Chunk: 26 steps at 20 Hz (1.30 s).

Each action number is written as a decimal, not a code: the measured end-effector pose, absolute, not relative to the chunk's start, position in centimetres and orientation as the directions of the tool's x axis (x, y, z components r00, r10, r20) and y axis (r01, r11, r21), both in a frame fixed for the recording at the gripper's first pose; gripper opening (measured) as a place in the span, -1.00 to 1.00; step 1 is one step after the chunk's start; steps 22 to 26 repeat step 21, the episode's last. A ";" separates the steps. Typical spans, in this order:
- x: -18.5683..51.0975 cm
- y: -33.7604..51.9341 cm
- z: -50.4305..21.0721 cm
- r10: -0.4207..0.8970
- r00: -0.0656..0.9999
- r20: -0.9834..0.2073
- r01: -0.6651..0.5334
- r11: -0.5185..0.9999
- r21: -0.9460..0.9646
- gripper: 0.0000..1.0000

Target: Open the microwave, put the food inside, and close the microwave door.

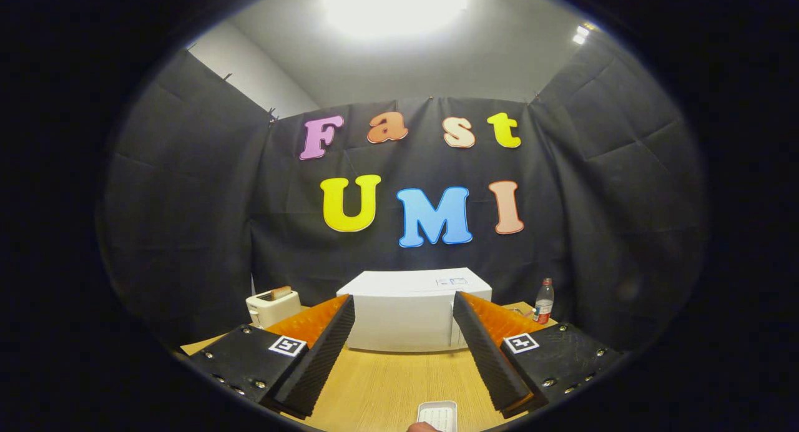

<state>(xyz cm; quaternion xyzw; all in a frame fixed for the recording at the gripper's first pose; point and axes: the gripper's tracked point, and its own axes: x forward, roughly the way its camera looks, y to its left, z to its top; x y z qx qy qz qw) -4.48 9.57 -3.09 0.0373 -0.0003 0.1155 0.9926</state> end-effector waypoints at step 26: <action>-4.9 8.4 -3.6 0.214 0.977 0.006 -0.214 0.971 0.103 0.98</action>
